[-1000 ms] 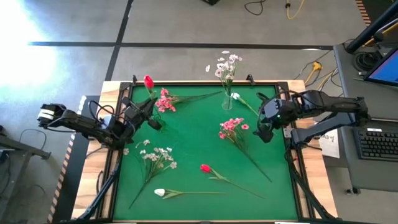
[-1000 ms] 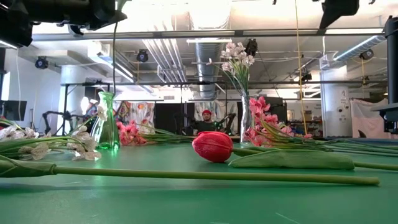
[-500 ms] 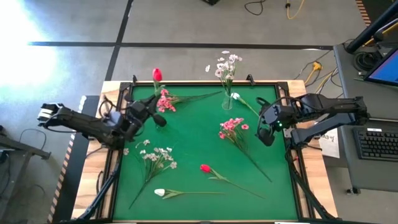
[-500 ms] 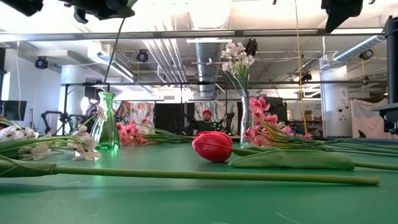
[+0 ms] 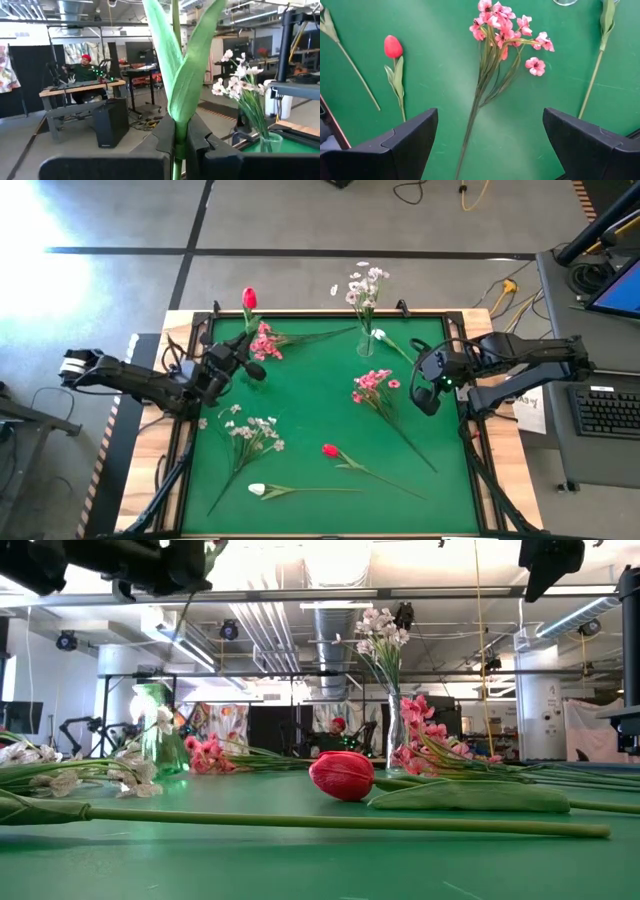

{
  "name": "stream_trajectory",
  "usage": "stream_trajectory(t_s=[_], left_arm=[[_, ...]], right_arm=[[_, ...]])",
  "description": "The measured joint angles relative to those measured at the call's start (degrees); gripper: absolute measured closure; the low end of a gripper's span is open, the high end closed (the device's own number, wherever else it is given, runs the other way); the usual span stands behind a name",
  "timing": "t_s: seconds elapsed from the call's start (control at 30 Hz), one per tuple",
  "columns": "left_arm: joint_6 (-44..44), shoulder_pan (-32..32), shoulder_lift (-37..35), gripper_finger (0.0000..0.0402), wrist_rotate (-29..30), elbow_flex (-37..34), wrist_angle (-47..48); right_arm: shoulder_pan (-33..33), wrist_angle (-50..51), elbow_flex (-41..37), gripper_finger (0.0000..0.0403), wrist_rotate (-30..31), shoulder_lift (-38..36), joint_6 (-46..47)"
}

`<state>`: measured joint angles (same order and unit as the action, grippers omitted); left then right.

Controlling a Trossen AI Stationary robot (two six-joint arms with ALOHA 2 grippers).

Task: Sort flowers into vase by color
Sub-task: Put the top red flower into the green vase

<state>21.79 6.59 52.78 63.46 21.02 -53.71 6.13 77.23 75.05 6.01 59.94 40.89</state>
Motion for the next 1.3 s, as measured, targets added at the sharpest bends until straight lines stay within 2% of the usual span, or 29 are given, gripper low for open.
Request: stream_trajectory(t_s=[0.13,0.3,0.8,1.3], left_arm=[[0.18,0.00,-0.09,0.0401,-2.42,-4.07,-7.55],[-0.11,0.00,-0.05,0.0401,-2.47,-6.53,-9.53],[3.46,0.02,-0.03,0.0401,-2.51,-2.59,-9.76],[1.08,0.40,0.02,0.0397,-2.51,-4.24,-7.52]], right_arm=[[0.00,-0.12,0.00,0.0051,0.01,0.20,0.01],[0.00,-0.21,0.00,0.0051,0.03,0.18,0.01],[0.00,-1.70,0.00,0.0051,0.05,0.18,0.01],[0.00,-1.75,-0.02,0.0051,0.07,0.18,0.01]])
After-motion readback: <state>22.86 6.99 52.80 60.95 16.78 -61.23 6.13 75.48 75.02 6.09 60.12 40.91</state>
